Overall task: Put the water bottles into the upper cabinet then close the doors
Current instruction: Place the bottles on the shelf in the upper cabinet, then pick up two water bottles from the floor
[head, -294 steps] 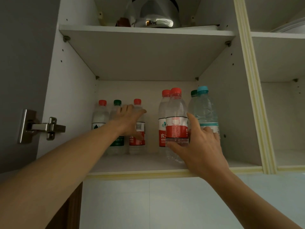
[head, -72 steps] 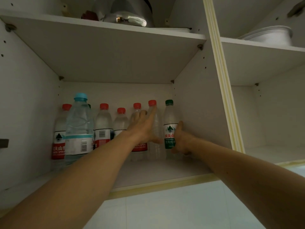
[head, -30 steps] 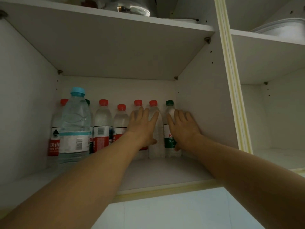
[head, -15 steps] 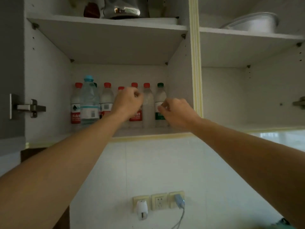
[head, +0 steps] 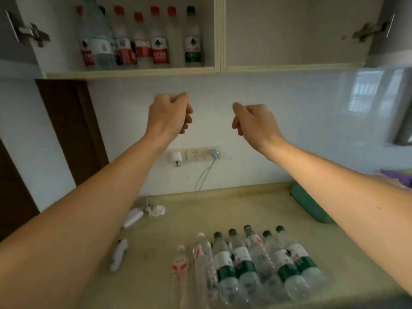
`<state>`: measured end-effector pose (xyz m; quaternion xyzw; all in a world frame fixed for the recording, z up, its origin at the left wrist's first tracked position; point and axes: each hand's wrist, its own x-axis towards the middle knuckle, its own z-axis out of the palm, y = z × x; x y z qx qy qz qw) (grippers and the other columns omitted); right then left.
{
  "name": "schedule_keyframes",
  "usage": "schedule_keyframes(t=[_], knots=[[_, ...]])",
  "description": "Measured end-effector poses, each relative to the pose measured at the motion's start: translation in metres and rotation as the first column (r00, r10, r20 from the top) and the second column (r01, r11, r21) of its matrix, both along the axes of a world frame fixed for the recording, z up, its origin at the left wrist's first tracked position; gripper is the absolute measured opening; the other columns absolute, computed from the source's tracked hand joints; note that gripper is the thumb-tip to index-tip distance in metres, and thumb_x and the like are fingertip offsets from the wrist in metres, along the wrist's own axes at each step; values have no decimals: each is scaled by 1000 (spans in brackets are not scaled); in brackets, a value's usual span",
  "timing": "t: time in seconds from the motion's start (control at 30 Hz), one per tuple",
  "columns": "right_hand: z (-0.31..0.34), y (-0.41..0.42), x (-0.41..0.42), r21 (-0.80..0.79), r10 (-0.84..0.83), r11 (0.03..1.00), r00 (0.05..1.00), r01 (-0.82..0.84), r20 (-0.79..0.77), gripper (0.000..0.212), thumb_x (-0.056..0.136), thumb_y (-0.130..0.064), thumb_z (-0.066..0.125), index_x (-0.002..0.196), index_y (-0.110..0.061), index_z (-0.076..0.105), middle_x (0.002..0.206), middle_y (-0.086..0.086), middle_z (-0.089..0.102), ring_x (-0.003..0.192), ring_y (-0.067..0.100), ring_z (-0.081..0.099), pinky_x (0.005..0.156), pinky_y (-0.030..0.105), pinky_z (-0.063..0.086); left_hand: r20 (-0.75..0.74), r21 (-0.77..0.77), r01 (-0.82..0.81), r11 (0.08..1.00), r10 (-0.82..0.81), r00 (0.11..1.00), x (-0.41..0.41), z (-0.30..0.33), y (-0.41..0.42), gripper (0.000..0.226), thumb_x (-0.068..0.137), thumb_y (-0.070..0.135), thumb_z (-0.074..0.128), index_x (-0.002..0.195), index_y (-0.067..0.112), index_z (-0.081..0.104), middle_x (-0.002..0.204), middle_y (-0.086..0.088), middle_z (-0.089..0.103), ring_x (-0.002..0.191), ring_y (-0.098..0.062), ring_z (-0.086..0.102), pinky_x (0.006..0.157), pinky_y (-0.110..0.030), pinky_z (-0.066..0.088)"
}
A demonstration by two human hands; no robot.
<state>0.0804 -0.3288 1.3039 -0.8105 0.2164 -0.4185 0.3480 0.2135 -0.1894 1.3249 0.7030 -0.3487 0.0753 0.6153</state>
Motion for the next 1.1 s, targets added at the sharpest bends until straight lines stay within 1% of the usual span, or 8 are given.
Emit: schedule_keyframes(t=[0.2, 0.37, 0.5, 0.57, 0.77, 0.9, 1.0, 1.1], knots=[[-134, 25, -90, 78, -19, 996, 966, 40, -257, 49, 100, -44, 42, 82, -8, 70, 80, 4, 72, 79, 23, 68, 79, 43, 55, -324, 207, 231, 951, -156, 933, -57, -144, 10, 34, 95, 36, 54, 83, 8, 70, 67, -3, 72, 62, -19, 69, 58, -30, 56], [-249, 56, -147, 172, -90, 972, 927, 162, -364, 48, 102, -41, 45, 89, 1, 65, 88, 19, 68, 82, 32, 65, 79, 48, 51, -471, 303, 361, 882, -190, 861, -106, -267, 27, 28, 94, 30, 57, 85, 8, 72, 75, -8, 74, 71, -24, 72, 70, -39, 59], [-344, 102, -184, 211, -175, 938, 899, 277, -402, 16, 101, -32, 54, 92, -21, 62, 80, 1, 68, 74, 13, 60, 64, 16, 45, -533, 328, 518, 790, -298, 792, -132, -357, 64, 25, 99, 27, 57, 82, 14, 70, 70, 1, 73, 66, -16, 71, 58, -28, 57], [-394, 123, -199, 278, -165, 906, 871, 320, -463, 2, 100, -30, 56, 100, -30, 59, 84, -9, 68, 78, 5, 61, 59, 9, 44, -565, 359, 563, 745, -307, 766, -142, -406, 85, 24, 100, 24, 57, 81, 16, 69, 68, 3, 72, 64, -14, 70, 56, -24, 53], [-558, 153, -235, 404, -50, 829, 771, 387, -635, 12, 99, -21, 57, 111, -24, 60, 82, -7, 66, 68, 1, 58, 52, 7, 43, -640, 483, 534, 694, -135, 756, -173, -579, 125, 23, 97, 15, 61, 76, 23, 66, 59, 9, 68, 55, -6, 66, 57, -30, 53], [-687, 146, -259, 459, 57, 790, 697, 407, -715, 21, 101, -20, 57, 121, -17, 61, 91, -1, 65, 77, 10, 62, 60, 15, 49, -641, 587, 492, 643, -4, 768, -182, -705, 127, 14, 96, 29, 65, 82, 24, 64, 76, 5, 69, 71, -16, 69, 68, -40, 57], [-787, 125, -266, 508, 165, 773, 653, 381, -740, 28, 101, -21, 57, 128, -14, 58, 93, -2, 63, 76, 6, 59, 61, 13, 43, -593, 661, 399, 636, 115, 797, -189, -807, 119, 14, 93, 33, 68, 87, 24, 61, 80, 6, 66, 74, -16, 64, 63, -29, 50], [-886, 107, -265, 534, 247, 772, 611, 345, -752, 31, 101, -22, 56, 131, -15, 57, 107, 3, 66, 90, 16, 63, 76, 23, 51, -553, 724, 332, 605, 221, 803, -200, -912, 113, 20, 91, 33, 71, 98, 20, 59, 90, 4, 65, 82, -15, 61, 62, -21, 42]])
